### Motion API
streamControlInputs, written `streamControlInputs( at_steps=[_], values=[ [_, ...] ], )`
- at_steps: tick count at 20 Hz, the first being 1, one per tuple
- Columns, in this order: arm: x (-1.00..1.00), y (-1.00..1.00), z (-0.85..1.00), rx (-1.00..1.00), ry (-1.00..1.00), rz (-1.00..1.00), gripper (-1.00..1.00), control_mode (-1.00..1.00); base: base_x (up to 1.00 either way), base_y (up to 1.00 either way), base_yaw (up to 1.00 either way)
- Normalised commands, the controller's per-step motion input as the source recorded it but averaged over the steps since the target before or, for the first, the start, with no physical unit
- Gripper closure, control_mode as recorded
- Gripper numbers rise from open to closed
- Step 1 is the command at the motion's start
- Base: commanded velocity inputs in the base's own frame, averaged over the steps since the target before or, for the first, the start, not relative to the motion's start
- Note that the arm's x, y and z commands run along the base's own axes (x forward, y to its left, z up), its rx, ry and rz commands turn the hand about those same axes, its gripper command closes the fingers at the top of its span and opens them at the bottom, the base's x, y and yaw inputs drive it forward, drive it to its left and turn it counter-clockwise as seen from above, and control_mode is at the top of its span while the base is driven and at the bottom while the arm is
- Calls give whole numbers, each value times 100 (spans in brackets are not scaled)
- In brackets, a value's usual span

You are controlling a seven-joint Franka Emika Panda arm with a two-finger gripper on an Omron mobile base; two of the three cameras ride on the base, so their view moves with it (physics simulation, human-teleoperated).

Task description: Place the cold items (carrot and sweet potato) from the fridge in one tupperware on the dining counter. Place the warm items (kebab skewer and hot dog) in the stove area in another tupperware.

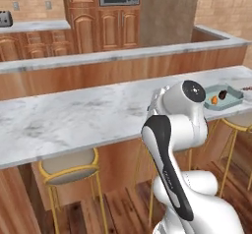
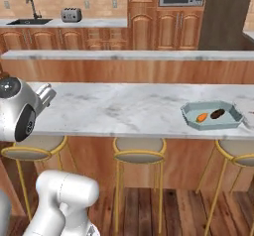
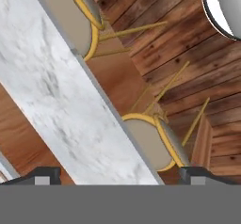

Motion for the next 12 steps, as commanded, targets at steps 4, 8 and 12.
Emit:
streamControlInputs(
  at_steps=[4,8,12],
  values=[
    [0,0,0,0,0,0,-100,100,-5,100,3],
    [0,0,0,0,0,0,-100,100,0,100,0],
    [0,0,0,0,0,0,-100,100,22,100,0]
  ],
)
